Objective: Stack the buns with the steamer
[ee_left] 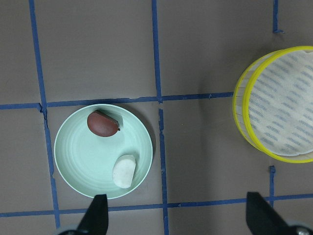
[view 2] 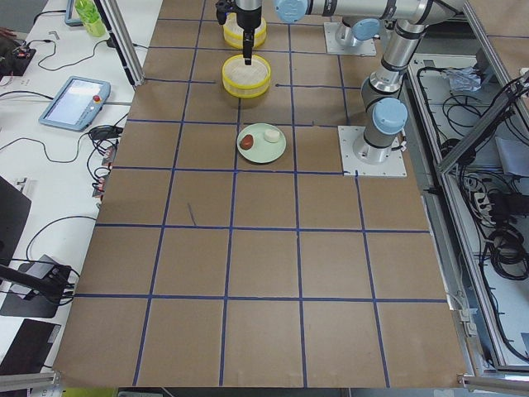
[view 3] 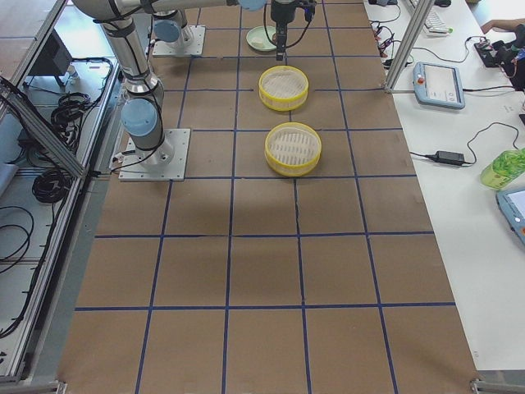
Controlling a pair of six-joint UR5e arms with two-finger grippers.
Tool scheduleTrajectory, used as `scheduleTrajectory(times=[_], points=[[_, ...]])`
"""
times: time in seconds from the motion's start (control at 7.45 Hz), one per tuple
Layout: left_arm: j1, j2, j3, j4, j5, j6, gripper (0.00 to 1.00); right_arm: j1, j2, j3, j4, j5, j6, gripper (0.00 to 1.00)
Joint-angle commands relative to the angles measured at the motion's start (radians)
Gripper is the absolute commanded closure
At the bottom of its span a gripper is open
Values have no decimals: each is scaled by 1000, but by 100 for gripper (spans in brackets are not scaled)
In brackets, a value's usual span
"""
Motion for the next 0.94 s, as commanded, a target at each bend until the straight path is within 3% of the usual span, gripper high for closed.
scheduleTrajectory(times=[0.0,0.4,0.67,0.8], points=[[2,3,-7,-1,0,-6,0,-9,-2,1,2,0,-17,0],[0,13,-15,-22,6,4,0,-38,3,1,-5,0,-44,0],[11,29,-68,-19,9,26,0,-197,7,0,12,1,-168,0],[19,27,-160,4,102,34,3,-277,18,7,27,0,-265,0]])
